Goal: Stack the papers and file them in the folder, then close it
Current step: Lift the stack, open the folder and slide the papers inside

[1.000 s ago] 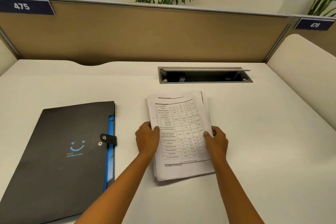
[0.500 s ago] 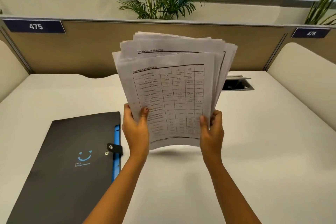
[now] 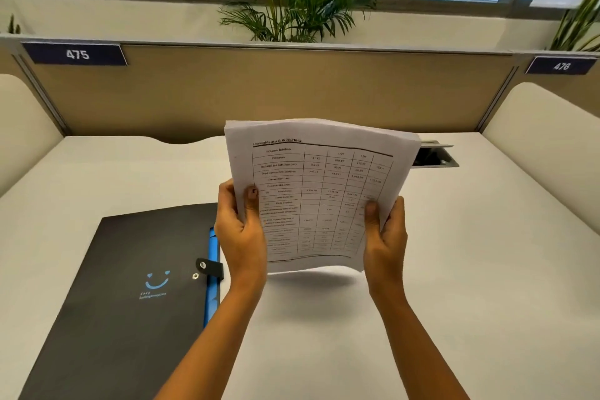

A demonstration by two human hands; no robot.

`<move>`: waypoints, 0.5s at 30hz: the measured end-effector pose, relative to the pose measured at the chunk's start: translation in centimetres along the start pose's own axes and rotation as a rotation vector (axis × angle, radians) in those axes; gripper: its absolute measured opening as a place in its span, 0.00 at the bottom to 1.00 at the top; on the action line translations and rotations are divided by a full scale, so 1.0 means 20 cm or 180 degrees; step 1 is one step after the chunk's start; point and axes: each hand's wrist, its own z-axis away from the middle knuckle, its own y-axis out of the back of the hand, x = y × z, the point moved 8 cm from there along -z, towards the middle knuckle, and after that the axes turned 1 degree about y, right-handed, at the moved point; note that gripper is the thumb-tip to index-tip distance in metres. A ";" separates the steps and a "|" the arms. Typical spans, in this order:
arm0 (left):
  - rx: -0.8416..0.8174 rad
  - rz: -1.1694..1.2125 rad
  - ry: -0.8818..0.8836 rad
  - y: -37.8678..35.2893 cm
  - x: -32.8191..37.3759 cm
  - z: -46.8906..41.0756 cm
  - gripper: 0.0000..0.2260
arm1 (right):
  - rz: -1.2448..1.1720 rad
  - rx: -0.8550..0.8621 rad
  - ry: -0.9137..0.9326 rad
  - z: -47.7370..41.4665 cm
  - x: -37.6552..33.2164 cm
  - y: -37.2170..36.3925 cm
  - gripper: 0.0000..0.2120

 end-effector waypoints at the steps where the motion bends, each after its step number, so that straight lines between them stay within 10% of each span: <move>1: 0.0012 0.0024 -0.0002 0.01 0.00 0.00 0.08 | -0.0053 -0.0081 -0.0004 0.00 -0.01 0.00 0.05; 15: -0.0219 -0.0094 0.0177 0.05 -0.10 0.05 0.06 | -0.0042 -0.0017 -0.0237 0.09 0.09 0.01 0.15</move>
